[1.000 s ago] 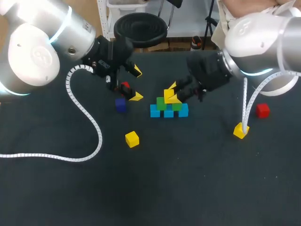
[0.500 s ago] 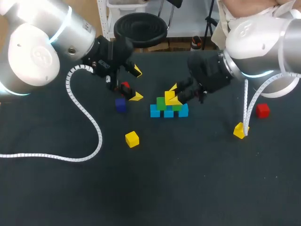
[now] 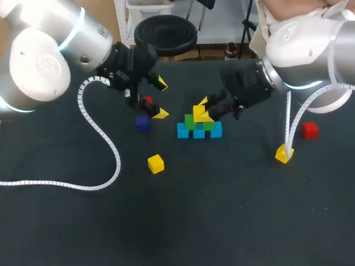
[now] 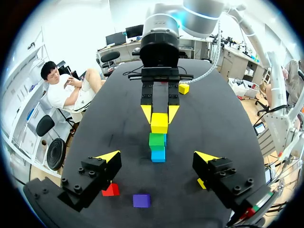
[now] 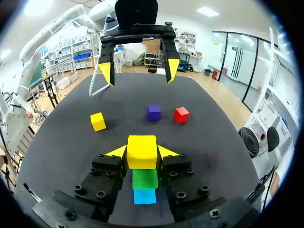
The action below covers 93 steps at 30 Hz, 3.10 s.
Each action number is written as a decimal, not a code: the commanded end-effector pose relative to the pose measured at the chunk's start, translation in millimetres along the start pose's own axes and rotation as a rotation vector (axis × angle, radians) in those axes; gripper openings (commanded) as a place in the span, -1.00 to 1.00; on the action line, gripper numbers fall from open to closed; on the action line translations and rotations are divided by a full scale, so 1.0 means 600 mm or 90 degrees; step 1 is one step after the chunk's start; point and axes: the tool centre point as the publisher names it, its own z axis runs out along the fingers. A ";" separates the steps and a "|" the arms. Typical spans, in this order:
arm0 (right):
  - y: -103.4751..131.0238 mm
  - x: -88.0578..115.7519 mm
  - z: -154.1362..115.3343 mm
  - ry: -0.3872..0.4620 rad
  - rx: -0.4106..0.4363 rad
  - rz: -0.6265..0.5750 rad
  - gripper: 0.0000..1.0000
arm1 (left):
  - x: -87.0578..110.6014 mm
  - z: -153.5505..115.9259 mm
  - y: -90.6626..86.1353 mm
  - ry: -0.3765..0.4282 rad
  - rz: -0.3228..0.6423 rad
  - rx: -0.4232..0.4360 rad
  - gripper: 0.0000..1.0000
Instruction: Place the blue cubes, place green cubes on the blue cubes, place the yellow cubes on the green cubes, then place the red cubes on the yellow cubes, and place purple cube on the red cubes.
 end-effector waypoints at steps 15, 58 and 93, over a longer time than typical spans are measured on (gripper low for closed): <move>0.001 0.006 0.003 0.002 0.000 0.003 -1.00 | 0.001 -0.001 0.000 -0.001 0.001 0.000 1.00; -0.012 0.009 0.010 -0.003 -0.008 0.006 -0.85 | 0.001 -0.001 0.000 -0.001 0.001 0.000 1.00; 0.035 0.003 -0.116 -0.013 0.052 -0.055 1.00 | 0.001 -0.001 0.000 -0.001 0.001 0.000 1.00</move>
